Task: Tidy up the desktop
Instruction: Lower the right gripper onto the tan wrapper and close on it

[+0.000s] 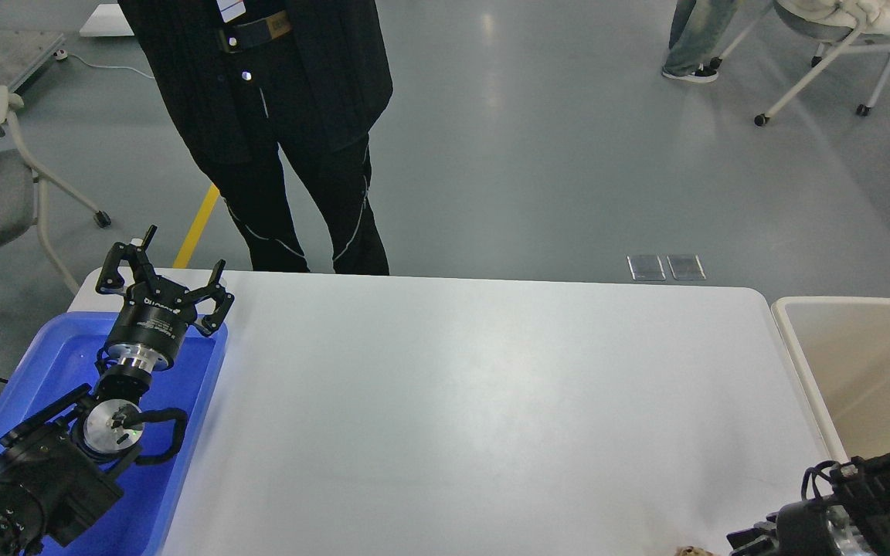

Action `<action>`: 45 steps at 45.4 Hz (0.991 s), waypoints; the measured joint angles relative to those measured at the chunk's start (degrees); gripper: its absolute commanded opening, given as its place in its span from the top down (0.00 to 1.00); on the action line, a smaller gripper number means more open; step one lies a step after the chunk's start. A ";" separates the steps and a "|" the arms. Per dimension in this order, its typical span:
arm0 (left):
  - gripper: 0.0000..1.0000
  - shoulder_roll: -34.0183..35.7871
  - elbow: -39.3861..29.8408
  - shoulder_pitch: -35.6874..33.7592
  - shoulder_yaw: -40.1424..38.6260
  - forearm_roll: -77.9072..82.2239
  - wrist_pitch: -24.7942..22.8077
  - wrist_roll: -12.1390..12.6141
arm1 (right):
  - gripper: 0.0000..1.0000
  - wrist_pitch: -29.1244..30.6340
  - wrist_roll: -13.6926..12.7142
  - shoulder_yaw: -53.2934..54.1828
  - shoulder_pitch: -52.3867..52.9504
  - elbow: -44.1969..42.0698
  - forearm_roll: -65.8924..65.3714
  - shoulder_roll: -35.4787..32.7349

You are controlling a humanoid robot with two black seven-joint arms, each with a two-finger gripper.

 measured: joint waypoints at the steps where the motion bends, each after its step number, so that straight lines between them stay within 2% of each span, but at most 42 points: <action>1: 0.00 0.00 0.00 0.00 0.00 0.00 0.00 0.00 | 0.00 -0.15 0.00 0.12 -0.24 -0.35 -0.01 0.23; 33: 0.00 0.00 -0.02 0.00 0.00 0.00 0.00 0.00 | 0.01 -4.18 0.04 1.37 -5.65 -5.89 -0.56 4.25; 39: 0.00 0.00 -0.02 0.00 0.00 0.00 0.00 0.00 | 0.03 -6.53 0.05 1.16 -6.54 -7.17 -0.75 5.04; 45: 0.00 0.00 -0.02 0.00 0.00 0.00 0.00 0.00 | 0.12 -9.42 0.16 0.62 -7.32 -8.41 -1.57 5.69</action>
